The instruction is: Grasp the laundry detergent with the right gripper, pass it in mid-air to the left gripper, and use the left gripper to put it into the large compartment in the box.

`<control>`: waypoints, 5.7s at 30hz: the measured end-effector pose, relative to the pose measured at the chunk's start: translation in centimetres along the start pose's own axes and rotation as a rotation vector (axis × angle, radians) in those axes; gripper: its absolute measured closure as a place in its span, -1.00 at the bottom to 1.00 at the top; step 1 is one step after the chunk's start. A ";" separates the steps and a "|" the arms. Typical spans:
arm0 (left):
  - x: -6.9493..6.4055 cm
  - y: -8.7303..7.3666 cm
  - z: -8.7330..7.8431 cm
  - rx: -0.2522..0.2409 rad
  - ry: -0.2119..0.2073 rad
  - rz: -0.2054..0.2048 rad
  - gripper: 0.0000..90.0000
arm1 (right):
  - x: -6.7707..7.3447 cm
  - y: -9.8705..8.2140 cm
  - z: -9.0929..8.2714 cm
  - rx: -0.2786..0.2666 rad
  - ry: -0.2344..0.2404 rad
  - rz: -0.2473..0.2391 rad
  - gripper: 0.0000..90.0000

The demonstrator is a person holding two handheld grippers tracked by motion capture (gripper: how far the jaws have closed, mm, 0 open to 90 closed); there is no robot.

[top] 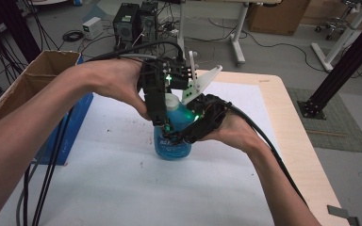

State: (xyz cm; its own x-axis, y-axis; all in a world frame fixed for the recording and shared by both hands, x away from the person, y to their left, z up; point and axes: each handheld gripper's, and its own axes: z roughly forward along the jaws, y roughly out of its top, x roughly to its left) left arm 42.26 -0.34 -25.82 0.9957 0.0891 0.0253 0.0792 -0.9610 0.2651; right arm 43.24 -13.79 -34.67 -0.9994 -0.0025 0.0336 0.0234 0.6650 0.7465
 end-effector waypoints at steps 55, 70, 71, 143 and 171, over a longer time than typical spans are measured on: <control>-0.5 0.1 0.5 -0.007 0.011 0.019 -0.19 | 0.3 0.0 0.4 0.000 0.019 -0.009 -0.01; -0.7 0.3 0.6 0.006 0.032 0.027 -0.15 | 0.3 -0.1 0.5 -0.006 0.024 -0.014 -0.02; -0.7 0.3 0.5 0.008 0.032 0.028 -0.15 | 0.3 -0.1 0.5 -0.008 0.023 -0.016 -0.02; 1.4 -11.9 -18.4 0.024 0.172 -0.441 -0.15 | 2.2 -5.8 -8.3 0.337 -0.305 0.154 -0.71; 0.7 -19.8 -22.2 0.016 0.294 -0.645 -0.15 | 2.0 -5.8 -6.8 0.373 -0.295 0.162 -0.71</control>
State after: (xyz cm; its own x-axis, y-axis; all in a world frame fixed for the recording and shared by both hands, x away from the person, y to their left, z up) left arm 40.28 24.54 -9.61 0.6962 0.7064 0.1279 0.6516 -0.6965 0.3003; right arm 41.26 -22.75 -34.37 -0.9491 0.2987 -0.1000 0.2229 0.8611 0.4571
